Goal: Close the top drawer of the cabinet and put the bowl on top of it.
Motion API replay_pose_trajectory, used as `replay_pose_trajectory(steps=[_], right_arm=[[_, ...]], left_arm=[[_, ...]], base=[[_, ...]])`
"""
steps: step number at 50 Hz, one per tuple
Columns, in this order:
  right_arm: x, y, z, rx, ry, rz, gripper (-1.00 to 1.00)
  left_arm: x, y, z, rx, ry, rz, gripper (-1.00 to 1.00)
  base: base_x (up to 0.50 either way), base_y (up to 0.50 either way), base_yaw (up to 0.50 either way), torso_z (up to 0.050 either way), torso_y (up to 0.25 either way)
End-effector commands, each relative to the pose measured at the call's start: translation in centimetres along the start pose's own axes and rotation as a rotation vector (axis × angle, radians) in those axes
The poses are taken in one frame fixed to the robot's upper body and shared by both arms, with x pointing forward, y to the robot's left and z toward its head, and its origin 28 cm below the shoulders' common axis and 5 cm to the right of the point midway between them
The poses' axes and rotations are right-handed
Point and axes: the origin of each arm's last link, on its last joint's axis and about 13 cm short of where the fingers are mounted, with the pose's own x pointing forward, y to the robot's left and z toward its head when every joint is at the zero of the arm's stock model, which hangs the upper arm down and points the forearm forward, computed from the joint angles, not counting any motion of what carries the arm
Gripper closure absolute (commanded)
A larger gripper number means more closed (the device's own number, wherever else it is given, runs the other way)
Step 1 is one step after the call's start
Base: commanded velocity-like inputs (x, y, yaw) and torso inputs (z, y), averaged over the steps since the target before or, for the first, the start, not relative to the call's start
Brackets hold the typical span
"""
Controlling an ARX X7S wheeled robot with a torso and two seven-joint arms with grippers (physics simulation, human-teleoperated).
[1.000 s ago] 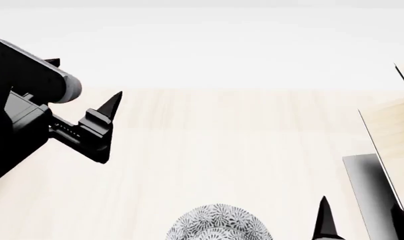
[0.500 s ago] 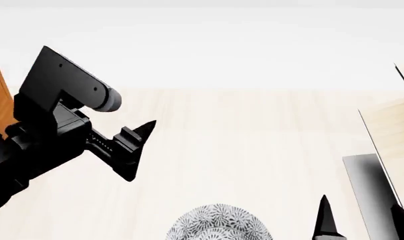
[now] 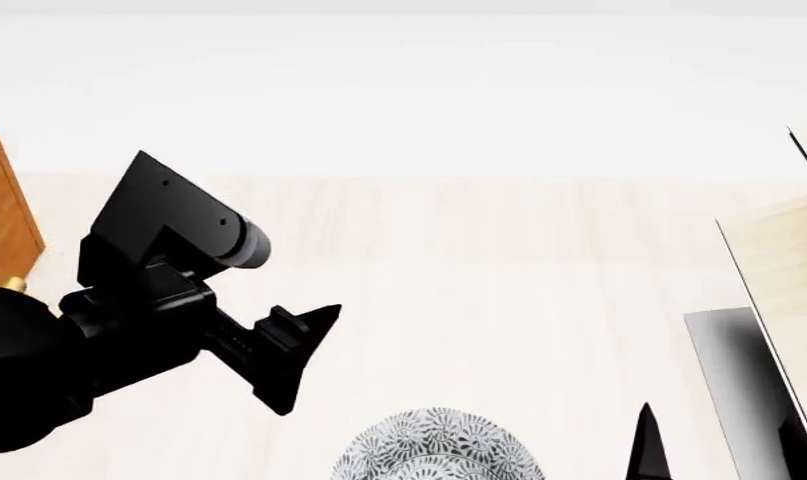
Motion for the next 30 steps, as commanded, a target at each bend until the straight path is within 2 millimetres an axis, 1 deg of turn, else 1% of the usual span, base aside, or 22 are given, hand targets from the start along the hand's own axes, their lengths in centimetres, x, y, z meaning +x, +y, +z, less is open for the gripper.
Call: replay_pose_trajectory(steps=[1, 6, 8, 11, 19, 22, 30], right_arm=[[0.0, -0.1, -0.4, -0.001, 0.009, -0.004, -1.00], [0.0, 0.0, -0.3, 0.000, 0.009, 0.000, -1.00], [0.0, 0.0, -0.5, 0.000, 0.008, 0.000, -1.00], [0.0, 0.0, -0.4, -0.001, 0.010, -0.001, -1.00], [0.1, 0.0, -0.6, 0.002, 0.013, -0.001, -1.00], [0.2, 0.0, -0.8, 0.006, 0.018, 0.001, -1.00], [0.1, -0.1, -0.8, 0.005, 0.017, 0.001, -1.00]], left_arm=[[0.9, -0.2, -1.8, -0.022, 0.057, -0.036, -1.00], [0.9, -0.5, -2.4, -0.055, 0.101, -0.074, -1.00], [1.0, -0.6, -2.9, -0.050, 0.096, -0.092, -1.00], [0.9, -0.8, -3.1, -0.094, 0.091, -0.135, -1.00], [1.3, -1.0, -3.8, -0.077, 0.105, -0.139, -1.00], [1.3, -1.4, -4.5, -0.056, 0.118, -0.155, -1.00], [1.6, -1.5, -4.8, -0.058, 0.127, -0.159, -1.00]], base=[[0.00, 0.00, 0.00, 0.000, 0.000], [0.00, 0.00, 0.00, 0.000, 0.000], [0.00, 0.00, 0.00, 0.000, 0.000], [0.00, 0.00, 0.00, 0.000, 0.000], [0.00, 0.00, 0.00, 0.000, 0.000], [0.00, 0.00, 0.00, 0.000, 0.000], [0.00, 0.00, 0.00, 0.000, 0.000]])
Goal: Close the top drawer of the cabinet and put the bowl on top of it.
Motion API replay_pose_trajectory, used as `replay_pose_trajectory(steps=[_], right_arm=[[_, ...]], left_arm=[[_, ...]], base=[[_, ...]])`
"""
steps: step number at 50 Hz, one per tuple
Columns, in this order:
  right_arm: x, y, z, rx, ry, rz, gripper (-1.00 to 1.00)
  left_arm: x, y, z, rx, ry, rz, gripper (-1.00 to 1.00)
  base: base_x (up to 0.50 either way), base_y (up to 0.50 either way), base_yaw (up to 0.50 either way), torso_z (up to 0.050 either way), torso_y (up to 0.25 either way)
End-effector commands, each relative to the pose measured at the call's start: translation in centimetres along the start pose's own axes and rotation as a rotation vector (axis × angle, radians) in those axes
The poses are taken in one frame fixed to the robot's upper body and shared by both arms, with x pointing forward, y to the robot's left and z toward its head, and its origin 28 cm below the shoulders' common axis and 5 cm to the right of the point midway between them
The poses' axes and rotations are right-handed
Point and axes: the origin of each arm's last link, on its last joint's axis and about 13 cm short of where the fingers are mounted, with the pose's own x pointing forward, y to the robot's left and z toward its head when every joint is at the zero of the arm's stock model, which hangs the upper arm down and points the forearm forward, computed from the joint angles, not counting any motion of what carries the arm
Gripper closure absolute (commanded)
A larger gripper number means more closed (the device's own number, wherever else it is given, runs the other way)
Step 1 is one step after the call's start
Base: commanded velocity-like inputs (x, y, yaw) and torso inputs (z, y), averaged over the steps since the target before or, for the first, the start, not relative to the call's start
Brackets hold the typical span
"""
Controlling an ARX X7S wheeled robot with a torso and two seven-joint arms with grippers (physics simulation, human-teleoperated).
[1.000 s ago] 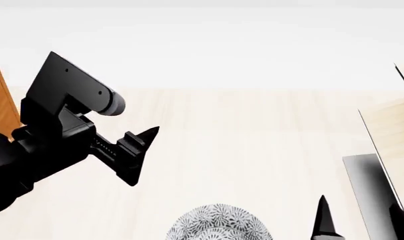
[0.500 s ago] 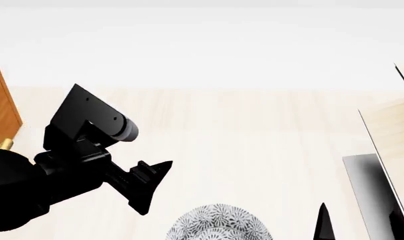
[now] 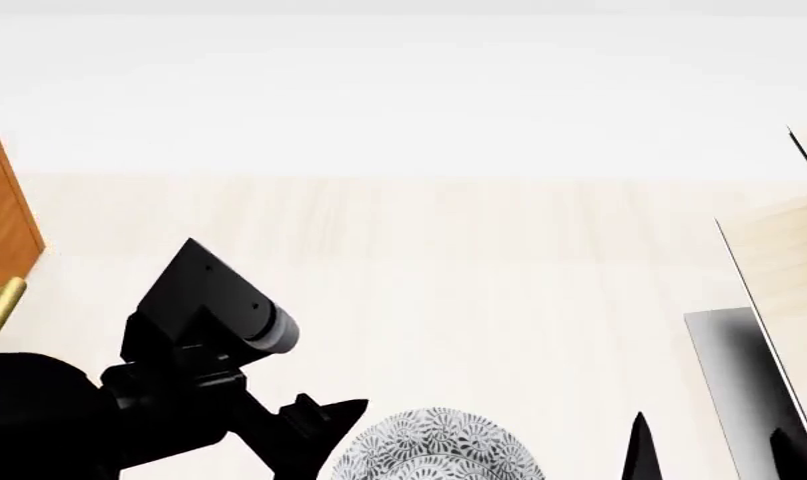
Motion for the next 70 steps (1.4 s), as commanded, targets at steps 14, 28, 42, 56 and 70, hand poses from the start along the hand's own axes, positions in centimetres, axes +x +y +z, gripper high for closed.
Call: replay_pose_trajectory(steps=[14, 28, 42, 56, 70], right_arm=[[-0.2, -0.2, 0.0, -0.005, -0.004, -0.006, -1.00], [-0.2, -0.3, -0.6, -0.007, 0.002, -0.012, -1.00], [0.1, -0.5, -0.9, -0.008, 0.010, -0.018, -1.00], [0.1, -0.6, -1.2, -0.007, 0.015, -0.022, -1.00], [0.1, -0.8, -1.4, -0.004, 0.016, -0.025, -1.00]], left_arm=[[0.9, -1.2, -1.8, 0.025, 0.054, -0.085, -1.00], [2.3, -0.6, -2.1, -0.031, 0.056, -0.032, -1.00], [3.5, -0.3, -3.5, -0.065, 0.090, -0.024, -1.00], [4.3, -0.6, -4.4, -0.067, 0.126, -0.046, -1.00], [5.2, -0.4, -5.3, -0.060, 0.148, -0.025, -1.00]], base=[[0.00, 0.00, 0.00, 0.000, 0.000], [0.00, 0.00, 0.00, 0.000, 0.000], [0.00, 0.00, 0.00, 0.000, 0.000], [0.00, 0.00, 0.00, 0.000, 0.000], [0.00, 0.00, 0.00, 0.000, 0.000]])
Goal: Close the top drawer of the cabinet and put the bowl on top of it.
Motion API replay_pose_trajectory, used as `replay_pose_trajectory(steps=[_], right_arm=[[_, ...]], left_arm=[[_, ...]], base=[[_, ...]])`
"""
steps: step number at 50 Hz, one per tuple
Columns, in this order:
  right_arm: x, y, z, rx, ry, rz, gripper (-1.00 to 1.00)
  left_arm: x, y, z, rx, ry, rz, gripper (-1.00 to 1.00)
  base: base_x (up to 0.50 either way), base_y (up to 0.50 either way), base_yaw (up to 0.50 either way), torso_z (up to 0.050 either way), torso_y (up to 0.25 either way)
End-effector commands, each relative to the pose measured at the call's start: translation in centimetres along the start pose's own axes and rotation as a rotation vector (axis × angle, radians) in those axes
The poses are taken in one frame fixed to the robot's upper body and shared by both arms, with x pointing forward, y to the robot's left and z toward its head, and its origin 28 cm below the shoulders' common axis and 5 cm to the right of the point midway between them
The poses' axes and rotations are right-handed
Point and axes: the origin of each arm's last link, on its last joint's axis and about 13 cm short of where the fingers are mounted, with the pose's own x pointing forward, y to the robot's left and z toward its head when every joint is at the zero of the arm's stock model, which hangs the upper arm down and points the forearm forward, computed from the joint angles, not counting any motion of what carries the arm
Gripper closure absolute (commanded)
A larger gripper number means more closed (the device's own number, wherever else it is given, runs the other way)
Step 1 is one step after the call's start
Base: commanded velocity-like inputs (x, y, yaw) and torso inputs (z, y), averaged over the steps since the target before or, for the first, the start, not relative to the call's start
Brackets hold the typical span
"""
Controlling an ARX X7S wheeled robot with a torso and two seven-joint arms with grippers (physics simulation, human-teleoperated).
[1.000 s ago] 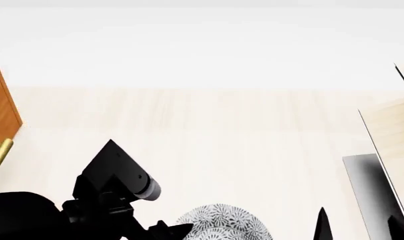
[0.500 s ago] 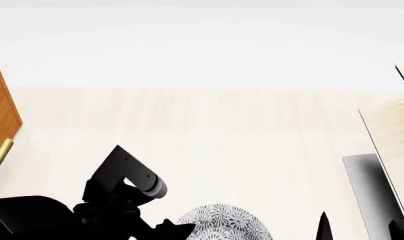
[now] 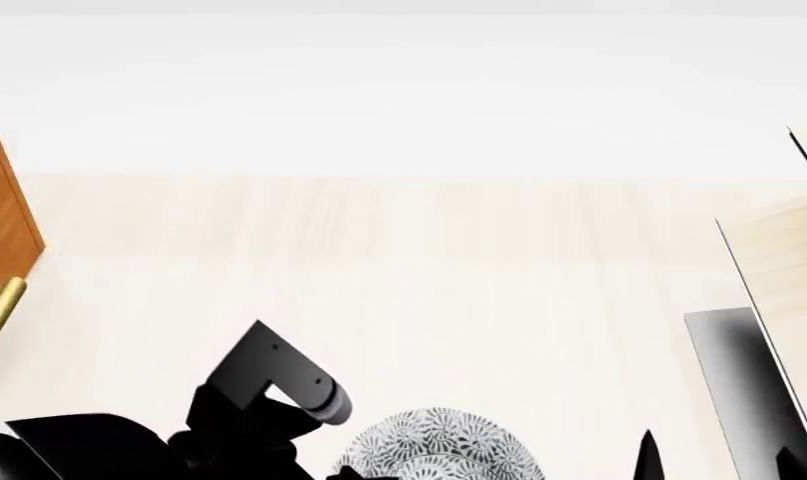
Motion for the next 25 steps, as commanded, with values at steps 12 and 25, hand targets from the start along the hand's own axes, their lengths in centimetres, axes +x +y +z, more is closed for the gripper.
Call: replay_pose_trajectory(steps=[12, 25], right_arm=[[-0.2, -0.2, -0.1, -0.001, -0.001, -0.004, -1.00], [-0.2, -0.4, -0.4, 0.002, 0.001, -0.008, -1.00]], left_arm=[[1.4, 0.6, -0.9, -0.031, 0.030, 0.048, -1.00], [2.0, 0.5, -1.6, -0.024, 0.047, 0.044, -1.00]], base=[[0.00, 0.00, 0.00, 0.000, 0.000], [0.00, 0.00, 0.00, 0.000, 0.000]])
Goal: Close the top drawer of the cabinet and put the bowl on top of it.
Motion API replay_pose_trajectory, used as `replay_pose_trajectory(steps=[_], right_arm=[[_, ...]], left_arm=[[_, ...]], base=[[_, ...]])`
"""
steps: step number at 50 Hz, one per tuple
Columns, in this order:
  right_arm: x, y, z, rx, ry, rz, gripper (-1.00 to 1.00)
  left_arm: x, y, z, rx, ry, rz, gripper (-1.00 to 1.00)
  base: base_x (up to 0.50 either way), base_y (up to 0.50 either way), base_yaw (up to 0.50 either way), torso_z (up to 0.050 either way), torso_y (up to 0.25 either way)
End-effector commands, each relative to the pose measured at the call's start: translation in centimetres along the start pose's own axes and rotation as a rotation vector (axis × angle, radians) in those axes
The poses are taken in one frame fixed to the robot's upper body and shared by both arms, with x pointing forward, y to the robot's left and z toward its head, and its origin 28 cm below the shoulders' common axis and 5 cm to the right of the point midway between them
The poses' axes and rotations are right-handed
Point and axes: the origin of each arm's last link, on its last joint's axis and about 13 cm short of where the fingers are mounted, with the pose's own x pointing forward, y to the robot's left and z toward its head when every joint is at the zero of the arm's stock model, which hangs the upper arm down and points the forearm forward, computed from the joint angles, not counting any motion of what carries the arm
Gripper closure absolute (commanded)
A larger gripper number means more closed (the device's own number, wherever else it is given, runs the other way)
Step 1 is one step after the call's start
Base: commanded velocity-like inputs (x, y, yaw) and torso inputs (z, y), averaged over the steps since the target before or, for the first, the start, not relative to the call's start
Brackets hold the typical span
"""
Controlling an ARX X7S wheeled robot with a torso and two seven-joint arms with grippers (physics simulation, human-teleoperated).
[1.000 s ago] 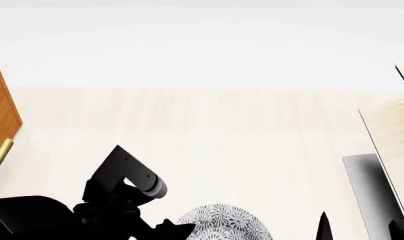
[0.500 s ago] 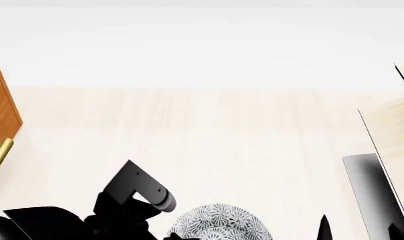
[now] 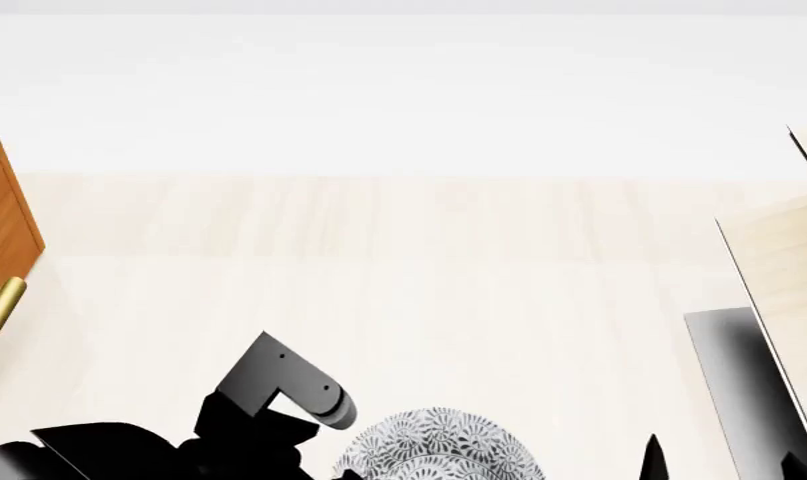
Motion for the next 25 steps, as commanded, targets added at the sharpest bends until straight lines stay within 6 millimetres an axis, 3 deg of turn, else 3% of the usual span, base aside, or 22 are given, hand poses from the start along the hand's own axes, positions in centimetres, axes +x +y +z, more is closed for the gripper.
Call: replay_pose_trajectory(steps=[1, 4, 5, 25], right_arm=[[-0.11, -0.16, -0.13, 0.002, 0.001, -0.003, -1.00], [-0.19, -0.27, -0.16, 0.003, 0.001, -0.007, -1.00], [-0.20, -0.29, -0.13, 0.004, 0.002, -0.009, -1.00], [-0.29, -0.16, -0.35, 0.010, 0.001, -0.004, -1.00]], left_arm=[[0.51, -0.15, -0.58, 0.007, 0.013, 0.001, -1.00], [0.55, -0.21, -0.75, 0.006, 0.022, -0.002, -1.00], [0.59, -0.18, -0.75, 0.004, 0.022, -0.001, 1.00], [-0.20, -0.24, -0.65, -0.003, -0.015, 0.016, 1.00]], base=[[0.00, 0.00, 0.00, 0.000, 0.000], [0.00, 0.00, 0.00, 0.000, 0.000], [0.00, 0.00, 0.00, 0.000, 0.000], [0.00, 0.00, 0.00, 0.000, 0.000]])
